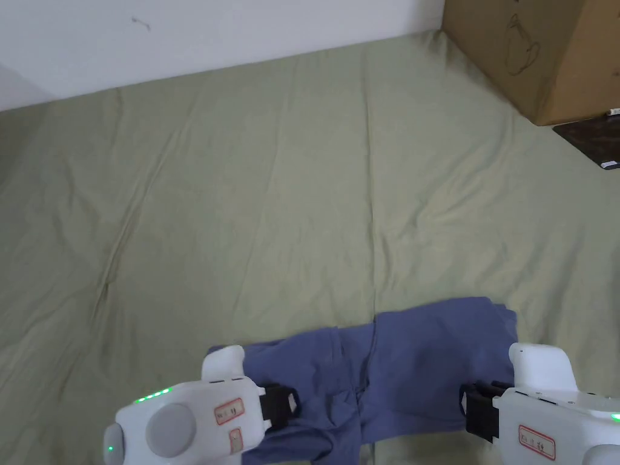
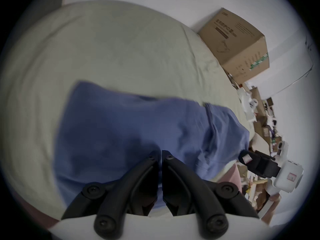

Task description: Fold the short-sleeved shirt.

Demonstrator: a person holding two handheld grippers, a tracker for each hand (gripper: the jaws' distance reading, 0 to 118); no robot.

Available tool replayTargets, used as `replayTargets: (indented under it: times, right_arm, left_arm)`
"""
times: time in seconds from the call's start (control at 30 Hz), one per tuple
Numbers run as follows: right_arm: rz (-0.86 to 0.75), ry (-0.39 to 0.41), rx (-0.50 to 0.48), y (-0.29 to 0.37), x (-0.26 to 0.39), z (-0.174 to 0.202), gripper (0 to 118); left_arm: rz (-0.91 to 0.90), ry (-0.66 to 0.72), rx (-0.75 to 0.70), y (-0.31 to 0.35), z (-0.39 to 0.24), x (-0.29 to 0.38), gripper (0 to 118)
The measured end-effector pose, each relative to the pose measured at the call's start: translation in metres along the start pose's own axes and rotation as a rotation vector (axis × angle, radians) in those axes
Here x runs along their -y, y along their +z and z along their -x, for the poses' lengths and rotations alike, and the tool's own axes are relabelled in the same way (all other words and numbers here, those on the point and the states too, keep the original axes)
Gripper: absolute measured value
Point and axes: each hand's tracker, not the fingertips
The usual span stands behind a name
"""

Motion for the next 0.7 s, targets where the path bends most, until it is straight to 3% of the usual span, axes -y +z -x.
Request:
replayTargets:
  times: [0.23,0.4,0.5,0.7]
  right_arm:
    - [0.003,-0.03,0.01,0.002,-0.001,-0.004,8]
    - [0.009,-0.026,0.019,0.001,-0.001,-0.003,8]
    - [0.015,-0.036,0.014,0.001,-0.002,0.0,8]
    - [-0.001,-0.01,-0.013,0.01,-0.012,0.011,8]
  left_arm:
    - [0.029,-0.165,-0.041,-0.019,-0.051,0.006,4]
    - [0.076,-0.16,0.119,-0.022,-0.067,0.009,4]
    - [0.113,-0.214,0.086,-0.03,-0.065,0.015,4]
    - [-0.044,-0.029,0.19,0.035,-0.012,-0.007,4]
